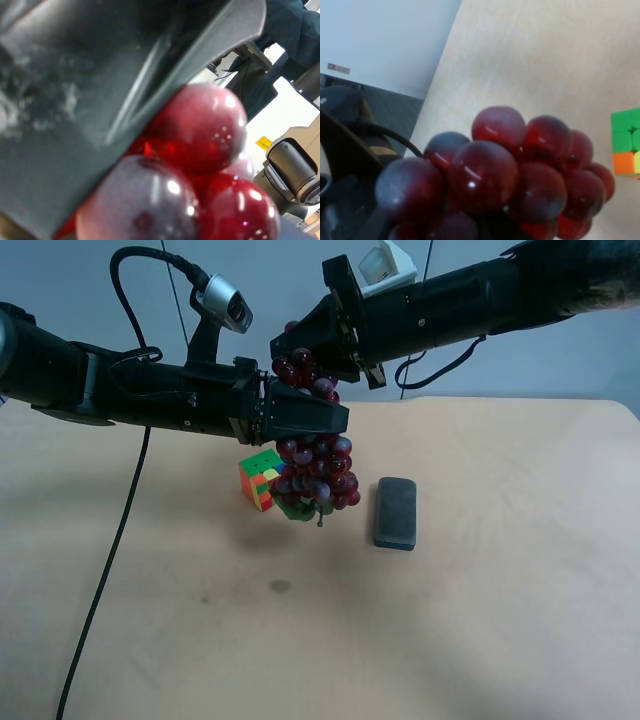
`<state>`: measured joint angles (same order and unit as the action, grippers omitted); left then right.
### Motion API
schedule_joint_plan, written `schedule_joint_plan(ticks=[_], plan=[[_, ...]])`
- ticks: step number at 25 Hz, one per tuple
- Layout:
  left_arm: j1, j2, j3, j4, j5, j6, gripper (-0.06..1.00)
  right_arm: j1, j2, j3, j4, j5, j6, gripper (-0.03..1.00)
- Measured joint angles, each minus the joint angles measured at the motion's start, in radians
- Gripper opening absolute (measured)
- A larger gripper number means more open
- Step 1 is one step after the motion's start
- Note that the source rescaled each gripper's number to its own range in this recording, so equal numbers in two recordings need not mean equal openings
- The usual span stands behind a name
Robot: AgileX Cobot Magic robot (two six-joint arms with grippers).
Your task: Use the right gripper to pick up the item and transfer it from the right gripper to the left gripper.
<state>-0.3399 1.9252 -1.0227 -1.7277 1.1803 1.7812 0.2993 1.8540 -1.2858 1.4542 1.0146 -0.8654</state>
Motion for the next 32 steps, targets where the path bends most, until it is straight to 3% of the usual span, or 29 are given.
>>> schedule_joint_plan(ticks=[2,5,8,13,17,27,32], plan=[[0.0,0.0,0.0,0.001,0.002,0.0,0.01,0.0,0.0,0.0,-0.004,0.0,0.0,0.34],[0.0,0.0,0.0,0.003,0.008,0.0,0.01,0.0,0.0,0.0,-0.019,0.007,-0.003,0.81],[0.0,0.0,0.0,0.003,0.008,0.0,0.01,0.0,-0.003,0.0,-0.058,0.025,-0.003,0.96],[0.0,0.0,0.0,0.003,0.008,-0.001,0.01,0.0,-0.046,0.0,-0.124,0.024,-0.003,0.99],[0.0,0.0,0.0,0.003,0.008,-0.001,0.0,0.0,-0.107,0.0,-0.235,0.019,0.008,1.0],[0.0,0.0,0.0,0.003,0.008,-0.012,0.0,0.0,-0.324,0.0,-0.714,-0.09,0.275,1.0],[0.0,0.0,0.0,0.003,0.008,-0.023,0.0,0.0,-0.471,0.0,-1.075,-0.103,0.492,1.0]])
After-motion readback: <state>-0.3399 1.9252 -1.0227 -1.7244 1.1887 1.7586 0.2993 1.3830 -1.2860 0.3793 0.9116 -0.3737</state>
